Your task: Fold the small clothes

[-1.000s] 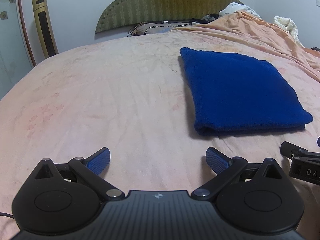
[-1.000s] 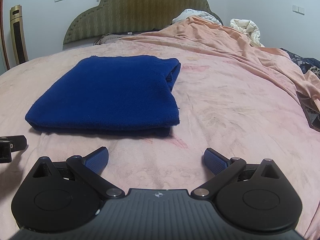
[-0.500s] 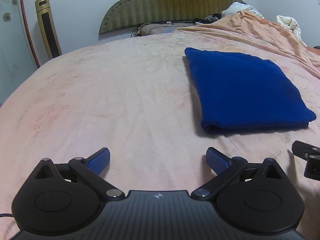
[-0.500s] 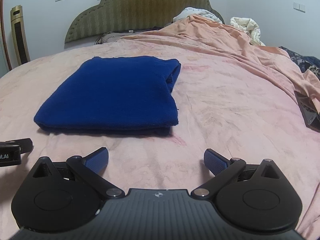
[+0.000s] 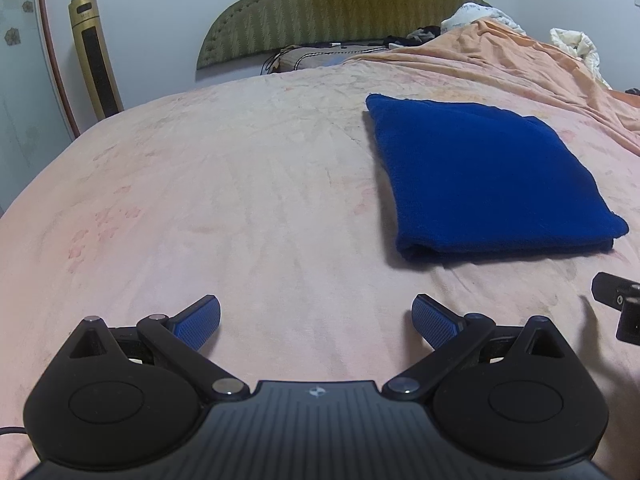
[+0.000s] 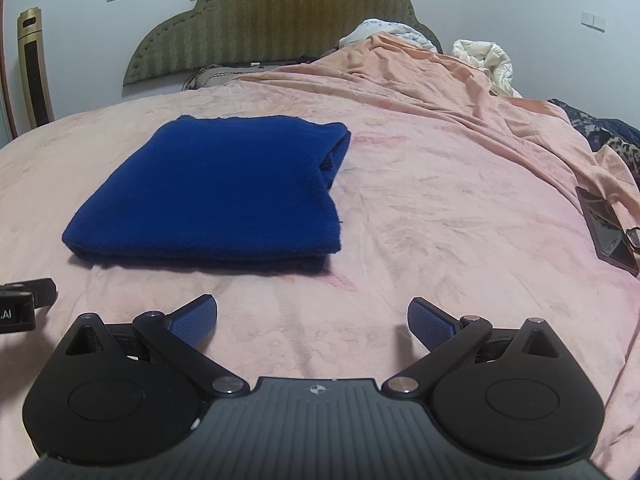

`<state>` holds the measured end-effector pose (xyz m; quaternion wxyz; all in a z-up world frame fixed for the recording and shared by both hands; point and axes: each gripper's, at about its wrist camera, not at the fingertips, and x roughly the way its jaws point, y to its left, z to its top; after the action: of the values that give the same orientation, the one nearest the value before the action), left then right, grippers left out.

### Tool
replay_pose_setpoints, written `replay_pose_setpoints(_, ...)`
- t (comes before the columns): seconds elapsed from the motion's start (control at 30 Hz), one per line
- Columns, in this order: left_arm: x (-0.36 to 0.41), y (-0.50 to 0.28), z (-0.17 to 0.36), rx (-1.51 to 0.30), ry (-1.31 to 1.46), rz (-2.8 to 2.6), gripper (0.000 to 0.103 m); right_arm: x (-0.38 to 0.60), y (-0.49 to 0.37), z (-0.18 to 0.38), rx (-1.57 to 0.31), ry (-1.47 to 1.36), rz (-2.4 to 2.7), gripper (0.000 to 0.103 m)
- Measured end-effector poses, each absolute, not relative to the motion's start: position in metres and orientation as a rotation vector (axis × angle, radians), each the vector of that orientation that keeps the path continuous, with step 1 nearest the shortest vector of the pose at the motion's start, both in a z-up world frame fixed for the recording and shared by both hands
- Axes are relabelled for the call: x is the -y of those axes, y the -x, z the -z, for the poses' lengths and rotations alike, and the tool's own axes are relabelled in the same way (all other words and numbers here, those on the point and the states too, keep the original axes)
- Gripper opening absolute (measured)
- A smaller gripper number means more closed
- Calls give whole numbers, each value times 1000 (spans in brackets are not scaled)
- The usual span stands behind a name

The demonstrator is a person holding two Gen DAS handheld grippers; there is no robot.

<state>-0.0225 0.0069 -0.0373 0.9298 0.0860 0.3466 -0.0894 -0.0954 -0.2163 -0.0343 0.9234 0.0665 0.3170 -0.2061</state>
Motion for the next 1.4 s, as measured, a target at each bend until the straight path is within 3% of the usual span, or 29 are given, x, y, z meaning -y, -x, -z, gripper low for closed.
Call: replay_pose_setpoints(1.4,-5,22,38,-722,-183,173,103,206,94,33,-651,-144,372,103)
